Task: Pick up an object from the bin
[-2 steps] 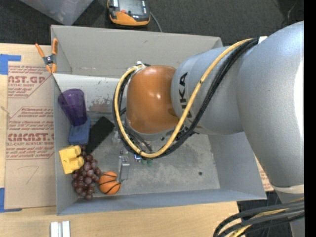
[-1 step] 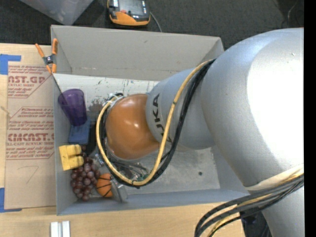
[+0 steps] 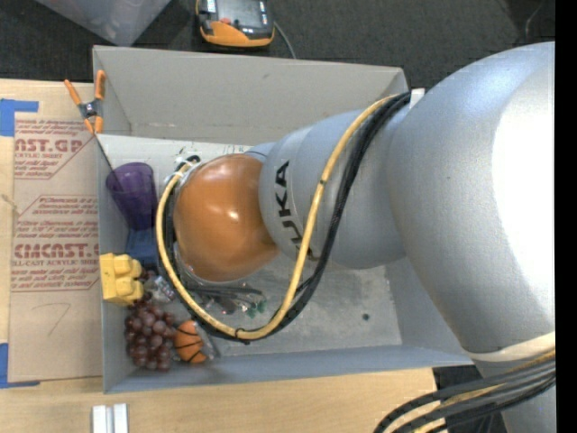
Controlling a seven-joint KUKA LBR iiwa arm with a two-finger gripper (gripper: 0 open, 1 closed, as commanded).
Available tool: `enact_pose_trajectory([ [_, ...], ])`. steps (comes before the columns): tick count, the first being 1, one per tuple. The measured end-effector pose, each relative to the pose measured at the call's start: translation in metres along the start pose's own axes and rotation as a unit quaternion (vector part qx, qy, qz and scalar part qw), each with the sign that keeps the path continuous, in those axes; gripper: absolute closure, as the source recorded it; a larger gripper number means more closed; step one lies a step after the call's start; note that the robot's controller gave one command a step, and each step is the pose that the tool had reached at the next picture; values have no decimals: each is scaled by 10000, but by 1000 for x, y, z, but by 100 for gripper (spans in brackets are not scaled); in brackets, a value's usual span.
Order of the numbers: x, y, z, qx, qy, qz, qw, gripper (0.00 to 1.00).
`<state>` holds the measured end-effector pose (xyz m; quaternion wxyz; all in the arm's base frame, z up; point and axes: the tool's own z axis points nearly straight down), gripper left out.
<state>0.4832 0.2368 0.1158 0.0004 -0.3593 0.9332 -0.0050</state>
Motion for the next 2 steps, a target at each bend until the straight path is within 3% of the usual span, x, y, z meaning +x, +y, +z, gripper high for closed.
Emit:
enact_pose_trajectory([
  [1, -4, 2, 15, -7, 89, 389, 9992, 0],
  [2, -5, -8, 38, 120, 49, -1232, 9923, 0],
])
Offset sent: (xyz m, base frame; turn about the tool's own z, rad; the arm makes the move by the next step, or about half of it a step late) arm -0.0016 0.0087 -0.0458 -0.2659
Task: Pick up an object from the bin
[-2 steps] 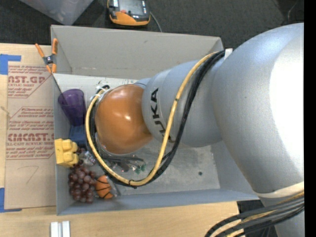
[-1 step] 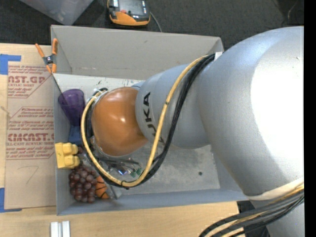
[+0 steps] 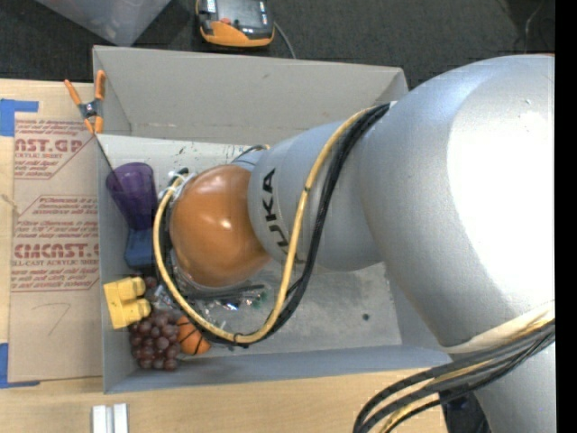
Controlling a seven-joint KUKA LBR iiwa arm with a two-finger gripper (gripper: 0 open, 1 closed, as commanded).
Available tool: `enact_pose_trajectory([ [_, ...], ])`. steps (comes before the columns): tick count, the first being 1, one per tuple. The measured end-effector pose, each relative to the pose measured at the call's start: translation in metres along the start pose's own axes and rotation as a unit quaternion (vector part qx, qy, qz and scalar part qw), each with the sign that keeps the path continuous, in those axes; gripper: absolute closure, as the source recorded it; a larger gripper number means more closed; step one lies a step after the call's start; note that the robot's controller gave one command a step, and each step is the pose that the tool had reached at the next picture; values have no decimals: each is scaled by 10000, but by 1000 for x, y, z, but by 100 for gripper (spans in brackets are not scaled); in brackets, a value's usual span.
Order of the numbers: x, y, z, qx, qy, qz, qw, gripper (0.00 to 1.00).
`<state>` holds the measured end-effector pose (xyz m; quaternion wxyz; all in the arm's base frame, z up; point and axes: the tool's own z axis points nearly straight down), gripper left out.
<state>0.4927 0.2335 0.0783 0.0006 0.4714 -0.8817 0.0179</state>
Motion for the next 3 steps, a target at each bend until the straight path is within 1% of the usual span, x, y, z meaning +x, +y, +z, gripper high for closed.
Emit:
enact_pose_trajectory([
  [1, 0, 2, -1, -20, 28, -190, 9998, 100],
  [2, 0, 2, -1, -24, 27, -187, 9998, 100],
  [3, 1, 1, -9, -23, 35, -177, 9998, 100],
])
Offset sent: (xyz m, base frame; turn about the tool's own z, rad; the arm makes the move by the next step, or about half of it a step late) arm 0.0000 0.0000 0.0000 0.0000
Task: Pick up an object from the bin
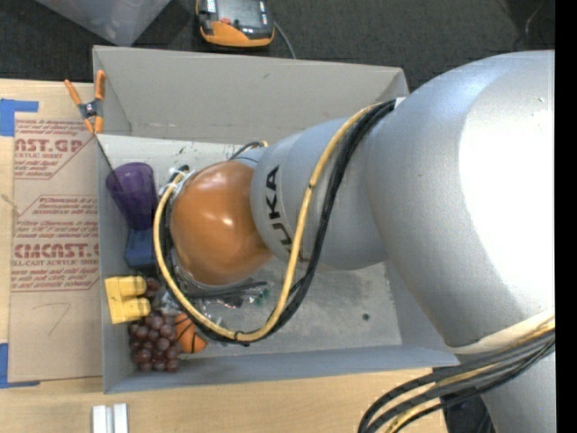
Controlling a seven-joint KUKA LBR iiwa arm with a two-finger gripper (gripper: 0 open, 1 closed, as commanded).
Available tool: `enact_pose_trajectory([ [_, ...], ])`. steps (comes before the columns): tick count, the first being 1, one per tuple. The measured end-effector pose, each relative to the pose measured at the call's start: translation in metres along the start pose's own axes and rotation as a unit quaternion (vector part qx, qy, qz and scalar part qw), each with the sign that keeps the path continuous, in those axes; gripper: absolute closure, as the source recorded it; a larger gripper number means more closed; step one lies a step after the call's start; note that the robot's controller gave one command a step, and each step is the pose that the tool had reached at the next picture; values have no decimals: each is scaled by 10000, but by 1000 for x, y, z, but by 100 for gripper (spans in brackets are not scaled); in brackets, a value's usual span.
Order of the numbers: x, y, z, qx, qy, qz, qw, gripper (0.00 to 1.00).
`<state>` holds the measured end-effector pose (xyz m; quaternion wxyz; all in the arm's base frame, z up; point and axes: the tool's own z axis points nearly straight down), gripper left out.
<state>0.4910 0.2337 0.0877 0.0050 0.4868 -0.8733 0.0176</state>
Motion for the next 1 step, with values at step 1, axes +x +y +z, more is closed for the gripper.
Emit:
enact_pose_trajectory([
  [1, 1, 2, -25, -25, 12, -2, 10000, 100],
])
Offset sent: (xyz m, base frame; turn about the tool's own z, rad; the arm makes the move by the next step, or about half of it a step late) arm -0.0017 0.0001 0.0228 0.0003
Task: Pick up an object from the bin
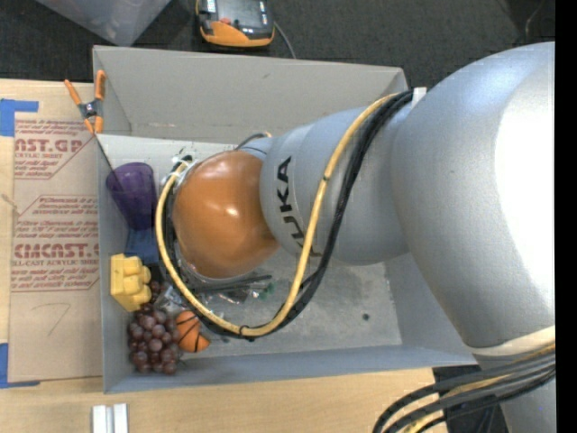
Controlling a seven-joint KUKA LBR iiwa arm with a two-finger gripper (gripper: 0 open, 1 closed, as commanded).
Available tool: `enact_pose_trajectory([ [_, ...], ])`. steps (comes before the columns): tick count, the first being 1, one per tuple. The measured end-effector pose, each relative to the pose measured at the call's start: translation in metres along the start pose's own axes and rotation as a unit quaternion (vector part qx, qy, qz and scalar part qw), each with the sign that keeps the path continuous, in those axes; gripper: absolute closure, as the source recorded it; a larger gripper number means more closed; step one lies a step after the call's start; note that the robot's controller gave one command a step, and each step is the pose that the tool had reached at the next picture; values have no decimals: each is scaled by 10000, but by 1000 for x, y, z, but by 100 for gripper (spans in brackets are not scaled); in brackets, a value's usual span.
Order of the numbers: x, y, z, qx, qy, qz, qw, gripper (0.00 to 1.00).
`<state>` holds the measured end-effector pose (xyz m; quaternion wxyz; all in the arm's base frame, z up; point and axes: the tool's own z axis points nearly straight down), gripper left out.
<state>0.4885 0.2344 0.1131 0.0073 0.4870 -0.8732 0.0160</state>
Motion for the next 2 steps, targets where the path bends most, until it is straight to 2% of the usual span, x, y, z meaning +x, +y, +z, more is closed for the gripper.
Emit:
enact_pose_trajectory([
  [1, -1, 0, -40, 0, -23, -10, 10000, 100],
  [2, -1, -1, -58, 9, -44, -8, 10000, 100],
])
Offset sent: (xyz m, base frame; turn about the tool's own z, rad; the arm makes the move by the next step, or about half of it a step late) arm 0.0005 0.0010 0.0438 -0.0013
